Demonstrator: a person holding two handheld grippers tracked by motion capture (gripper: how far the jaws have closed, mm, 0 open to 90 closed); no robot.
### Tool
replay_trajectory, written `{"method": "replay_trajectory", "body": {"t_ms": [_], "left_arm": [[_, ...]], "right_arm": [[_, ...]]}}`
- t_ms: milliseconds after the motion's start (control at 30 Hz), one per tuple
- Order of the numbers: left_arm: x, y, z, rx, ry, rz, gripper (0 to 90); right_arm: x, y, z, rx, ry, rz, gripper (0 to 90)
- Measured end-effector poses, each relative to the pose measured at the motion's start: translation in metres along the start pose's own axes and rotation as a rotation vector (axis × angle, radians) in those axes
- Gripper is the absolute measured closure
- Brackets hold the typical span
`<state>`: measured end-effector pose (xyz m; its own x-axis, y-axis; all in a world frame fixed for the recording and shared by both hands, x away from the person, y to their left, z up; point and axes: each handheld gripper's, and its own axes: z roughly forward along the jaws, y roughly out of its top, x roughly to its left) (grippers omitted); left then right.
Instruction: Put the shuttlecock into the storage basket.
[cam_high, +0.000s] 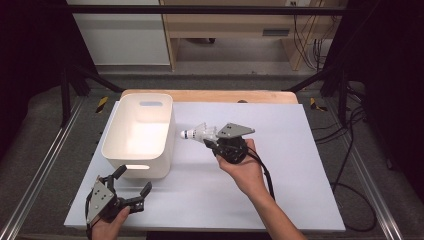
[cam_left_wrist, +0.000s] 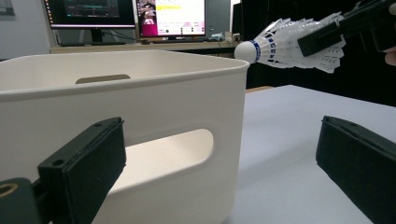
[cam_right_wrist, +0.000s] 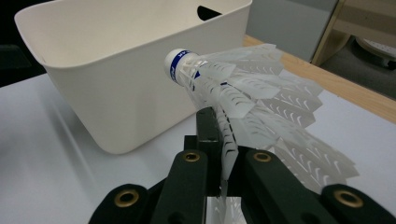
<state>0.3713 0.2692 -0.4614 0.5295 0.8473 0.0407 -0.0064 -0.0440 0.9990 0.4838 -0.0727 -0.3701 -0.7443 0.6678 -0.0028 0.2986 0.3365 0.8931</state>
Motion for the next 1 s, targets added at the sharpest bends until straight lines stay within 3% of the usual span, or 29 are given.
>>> {"method": "replay_trajectory", "body": {"t_ms": [567, 1000], "left_arm": [[-0.001, 0.0, 0.0, -0.001, -0.006, 0.004, 1.6], [-0.002, 0.0, 0.0, 0.004, -0.006, 0.009, 1.6]], "right_arm": [[0.004, 0.052, 0.015, -0.049, 0.011, -0.058, 89.2], [0.013, 0.068, 0.03, -0.056, 0.035, -0.08, 89.3]]}}
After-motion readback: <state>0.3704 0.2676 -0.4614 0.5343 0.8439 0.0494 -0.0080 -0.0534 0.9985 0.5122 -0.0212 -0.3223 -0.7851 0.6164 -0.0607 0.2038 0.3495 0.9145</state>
